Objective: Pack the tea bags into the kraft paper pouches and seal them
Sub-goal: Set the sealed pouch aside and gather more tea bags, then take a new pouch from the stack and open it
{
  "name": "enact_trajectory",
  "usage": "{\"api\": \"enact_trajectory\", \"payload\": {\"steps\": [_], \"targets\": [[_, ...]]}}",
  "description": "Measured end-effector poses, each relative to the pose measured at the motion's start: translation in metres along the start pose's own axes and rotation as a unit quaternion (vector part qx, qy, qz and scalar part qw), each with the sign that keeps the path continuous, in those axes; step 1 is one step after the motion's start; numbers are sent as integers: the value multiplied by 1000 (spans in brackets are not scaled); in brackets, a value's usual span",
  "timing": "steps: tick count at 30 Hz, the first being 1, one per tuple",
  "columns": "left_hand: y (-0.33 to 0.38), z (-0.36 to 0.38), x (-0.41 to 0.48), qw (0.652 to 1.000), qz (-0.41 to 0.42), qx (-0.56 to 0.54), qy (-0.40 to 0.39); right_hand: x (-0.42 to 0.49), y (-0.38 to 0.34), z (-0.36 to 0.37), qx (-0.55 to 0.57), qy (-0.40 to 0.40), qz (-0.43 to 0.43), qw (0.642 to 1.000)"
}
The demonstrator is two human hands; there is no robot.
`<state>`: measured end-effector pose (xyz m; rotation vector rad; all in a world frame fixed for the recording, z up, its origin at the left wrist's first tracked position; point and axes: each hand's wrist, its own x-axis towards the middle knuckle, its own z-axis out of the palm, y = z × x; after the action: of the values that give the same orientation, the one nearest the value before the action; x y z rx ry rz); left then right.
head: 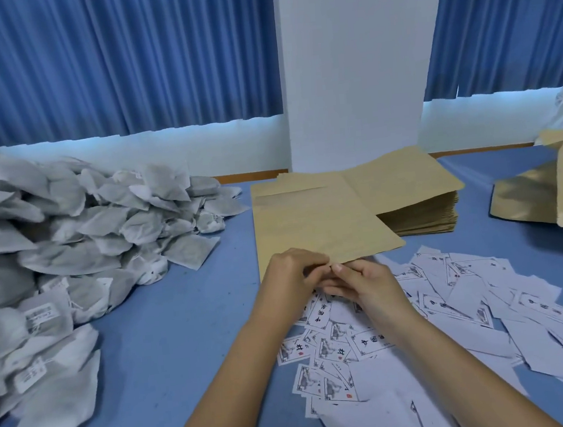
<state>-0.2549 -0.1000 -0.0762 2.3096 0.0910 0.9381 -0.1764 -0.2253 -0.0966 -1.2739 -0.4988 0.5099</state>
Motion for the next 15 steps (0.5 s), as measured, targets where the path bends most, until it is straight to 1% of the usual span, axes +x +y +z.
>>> {"api": "enact_trajectory", "payload": {"steps": [5, 9, 10, 12, 15], "targets": [[0, -3, 3, 997, -66, -21, -41, -2, -3, 0, 6, -25, 5, 1000], [-4, -7, 4, 992, -104, -55, -35, -4, -6, 2, 15, -33, 23, 999], [-5, -8, 5, 993, -102, -48, -33, -4, -6, 3, 15, -27, 29, 999], [-6, -4, 4, 997, -70, -9, -36, -3, -7, 5, 8, 0, 40, 999], [-4, 9, 3, 993, -19, 83, -86, -3, -7, 9, 5, 38, 68, 997]]}}
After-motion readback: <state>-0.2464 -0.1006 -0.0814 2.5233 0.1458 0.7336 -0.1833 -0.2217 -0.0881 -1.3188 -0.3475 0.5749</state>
